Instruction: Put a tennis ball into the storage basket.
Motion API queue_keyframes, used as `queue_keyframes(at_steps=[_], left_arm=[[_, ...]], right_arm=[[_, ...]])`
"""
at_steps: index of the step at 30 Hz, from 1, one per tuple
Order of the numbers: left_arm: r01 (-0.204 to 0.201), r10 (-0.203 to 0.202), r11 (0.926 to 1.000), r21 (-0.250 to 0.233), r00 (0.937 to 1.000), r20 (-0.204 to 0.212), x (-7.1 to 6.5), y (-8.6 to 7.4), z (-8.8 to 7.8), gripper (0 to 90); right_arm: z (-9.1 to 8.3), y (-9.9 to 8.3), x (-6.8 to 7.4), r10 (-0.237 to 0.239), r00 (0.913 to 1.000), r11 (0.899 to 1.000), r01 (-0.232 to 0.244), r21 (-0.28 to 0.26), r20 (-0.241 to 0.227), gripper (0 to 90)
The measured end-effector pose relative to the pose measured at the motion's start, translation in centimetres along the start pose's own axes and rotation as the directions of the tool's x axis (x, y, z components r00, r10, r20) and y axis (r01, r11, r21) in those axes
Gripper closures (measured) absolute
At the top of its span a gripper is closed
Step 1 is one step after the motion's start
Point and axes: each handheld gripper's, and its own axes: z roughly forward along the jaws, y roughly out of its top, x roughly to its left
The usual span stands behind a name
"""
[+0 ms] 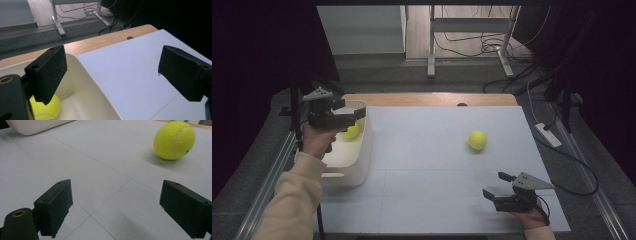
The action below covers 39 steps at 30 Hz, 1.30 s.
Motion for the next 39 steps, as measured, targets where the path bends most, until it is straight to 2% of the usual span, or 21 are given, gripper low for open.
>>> queue_keyframes(at_steps=[5, 13, 18, 26, 32, 39], left_arm=[[-0.017, 0.017, 0.9999, 0.004, 0.9994, 0.030, -1.0, -0.2, 0.3, 9.3], [-0.049, 0.048, 0.9988, 0.001, 0.9956, 0.081, -1.8, -0.2, 0.9, 8.5], [-0.051, 0.051, 0.9987, -0.003, 0.9918, 0.117, -2.6, -0.5, 1.1, 8.5], [-0.061, 0.061, 0.9981, -0.003, 0.9872, 0.148, -3.8, -0.9, 1.4, 8.6], [-0.075, 0.071, 0.9971, 0.013, 0.9824, 0.173, -5.0, -1.0, 2.3, 8.5], [-0.103, 0.096, 0.9943, 0.025, 0.9741, 0.204, -6.4, -1.1, 3.1, 8.3]], right_arm=[[-0.2, -0.1, 0.0, 0.006, 1.0000, 1.000, -0.005, -0.004, 0.004, 11.2], [-0.3, -0.1, 0.0, 0.010, 0.9998, 1.000, -0.010, -0.003, 0.016, 11.2], [-0.4, -0.1, 0.1, 0.009, 0.9997, 1.000, -0.008, -0.008, 0.022, 11.3], [-0.5, -0.2, -0.2, 0.013, 0.9997, 1.000, -0.013, -0.013, 0.018, 11.3], [-0.4, -0.1, -0.3, 0.014, 0.9998, 1.000, -0.014, -0.018, 0.016, 11.3], [-0.4, -0.1, -0.4, 0.012, 0.9998, 1.000, -0.012, -0.015, 0.017, 11.3]])
